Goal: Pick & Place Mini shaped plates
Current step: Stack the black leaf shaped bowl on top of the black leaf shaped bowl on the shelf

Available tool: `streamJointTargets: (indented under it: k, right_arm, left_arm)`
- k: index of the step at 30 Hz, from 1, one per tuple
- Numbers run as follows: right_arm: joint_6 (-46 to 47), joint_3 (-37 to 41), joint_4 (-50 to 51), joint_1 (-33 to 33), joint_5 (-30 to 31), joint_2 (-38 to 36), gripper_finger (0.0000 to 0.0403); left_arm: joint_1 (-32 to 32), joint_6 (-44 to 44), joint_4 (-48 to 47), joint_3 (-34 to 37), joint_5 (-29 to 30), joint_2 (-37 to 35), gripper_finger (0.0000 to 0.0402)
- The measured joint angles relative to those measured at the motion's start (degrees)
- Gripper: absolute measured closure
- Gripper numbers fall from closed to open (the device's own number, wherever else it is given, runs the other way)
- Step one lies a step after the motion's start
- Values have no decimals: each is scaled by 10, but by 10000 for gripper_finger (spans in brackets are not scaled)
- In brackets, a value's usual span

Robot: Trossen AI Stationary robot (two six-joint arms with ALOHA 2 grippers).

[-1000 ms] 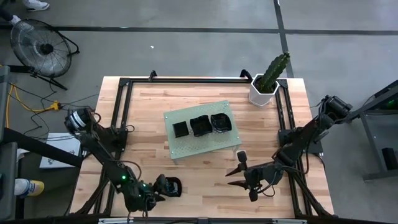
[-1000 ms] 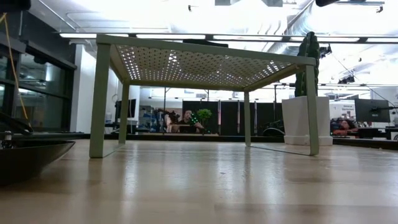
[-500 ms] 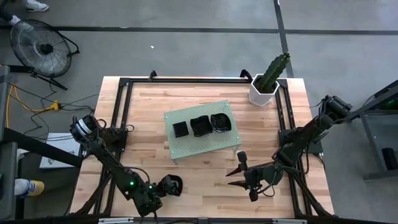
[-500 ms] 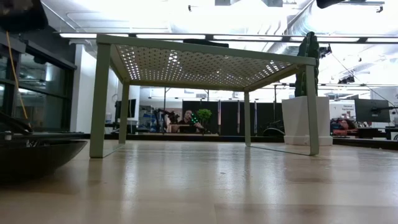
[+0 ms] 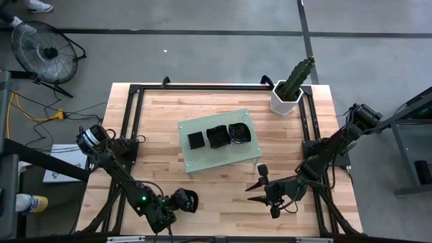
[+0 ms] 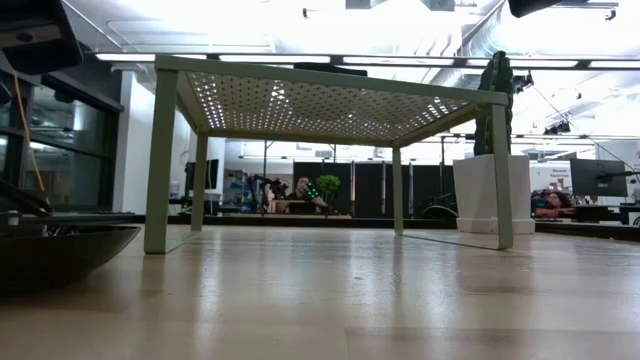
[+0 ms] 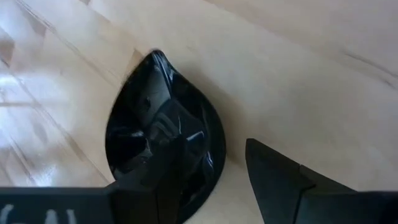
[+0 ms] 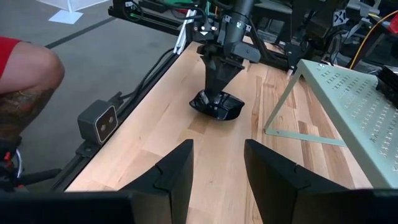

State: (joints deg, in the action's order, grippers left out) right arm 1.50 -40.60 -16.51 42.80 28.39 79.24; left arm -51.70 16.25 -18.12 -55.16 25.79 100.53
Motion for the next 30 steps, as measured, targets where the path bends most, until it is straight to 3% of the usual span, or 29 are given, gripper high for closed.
streamJointTargets:
  k: [7,19,30]
  right_arm:
    - [0,0,0,0,-1,0,265]
    - [2,0,0,0,-1,0,265]
    - [2,0,0,0,-3,0,265]
  left_arm:
    - [0,0,-15,0,5,0,239]
    - [0,0,-22,0,2,0,324]
    - [0,0,-22,0,3,0,333]
